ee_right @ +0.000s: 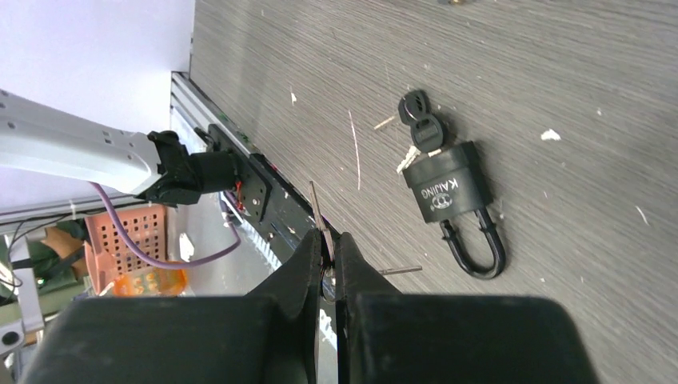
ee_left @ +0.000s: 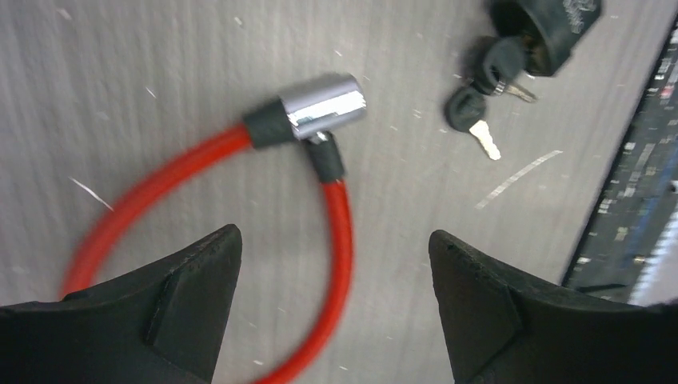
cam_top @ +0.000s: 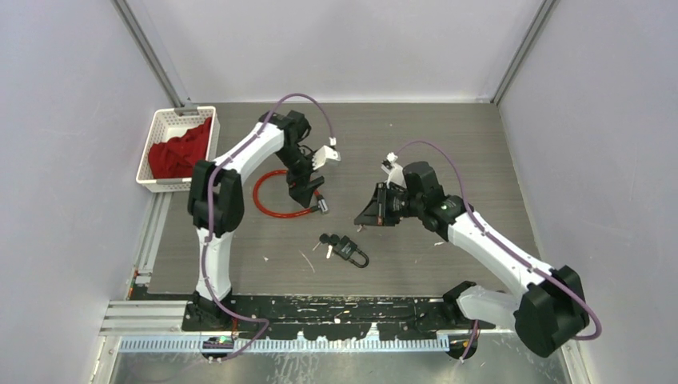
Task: Unlock with the key
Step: Pick up the lock from the center of the board.
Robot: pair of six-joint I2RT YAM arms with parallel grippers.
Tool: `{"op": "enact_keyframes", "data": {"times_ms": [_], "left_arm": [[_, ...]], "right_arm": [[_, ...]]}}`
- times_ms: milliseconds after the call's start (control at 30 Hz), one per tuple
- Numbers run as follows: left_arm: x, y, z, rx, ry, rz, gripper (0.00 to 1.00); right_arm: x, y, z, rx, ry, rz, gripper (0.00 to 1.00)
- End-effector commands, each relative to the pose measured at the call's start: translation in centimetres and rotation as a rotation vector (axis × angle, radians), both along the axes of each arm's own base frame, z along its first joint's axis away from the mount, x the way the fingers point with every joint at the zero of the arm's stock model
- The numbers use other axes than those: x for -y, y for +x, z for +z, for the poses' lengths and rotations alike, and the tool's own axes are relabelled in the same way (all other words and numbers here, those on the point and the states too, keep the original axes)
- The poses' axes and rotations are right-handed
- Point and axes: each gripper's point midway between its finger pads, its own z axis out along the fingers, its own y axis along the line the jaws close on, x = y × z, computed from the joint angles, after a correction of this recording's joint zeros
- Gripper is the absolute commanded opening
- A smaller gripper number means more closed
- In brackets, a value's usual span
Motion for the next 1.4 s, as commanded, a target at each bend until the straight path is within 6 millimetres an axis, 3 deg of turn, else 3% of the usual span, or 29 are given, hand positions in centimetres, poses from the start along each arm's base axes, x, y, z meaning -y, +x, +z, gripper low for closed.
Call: {"op": "enact_keyframes", "data": {"times_ms": [0,267,567,900,1200,1300,1367], "left_arm": [[1.6,2.4,1.2,0.146,-0.041,-0.22,0.87],[2.4,5.4,-2.8,0.294,0.006,-0.434,0.8],[3.4,7.0,-5.9,0.351,0.021,-0.433,0.5],[2.7,4.1,-8.3,0.294,0.058,-0.39,0.29],[-1.0,1.0,-8.1,0.226,0.205,-0.185,0.07],[-1.3,0.1,-7.9,0.216,0.201,-0.145,0.07],[-1.2,-0.2,-7.8,0.212,0.19,-0.124,0.17]], "right_arm": [[1.5,-0.6,1.1,0.052,-0.041,-0.045,0.01],[2.5,-1.5,0.9,0.046,-0.041,-0.09,0.01],[2.8,-1.4,1.2,0.058,-0.038,-0.116,0.01],[2.7,-1.2,0.9,0.051,-0.045,-0.119,0.01],[2.2,-1.0,0.5,0.046,-0.039,-0.094,0.01],[2.2,-1.0,0.3,0.046,-0.044,-0.087,0.01],[2.1,-1.0,0.1,0.041,-0.047,-0.081,0.01]]}}
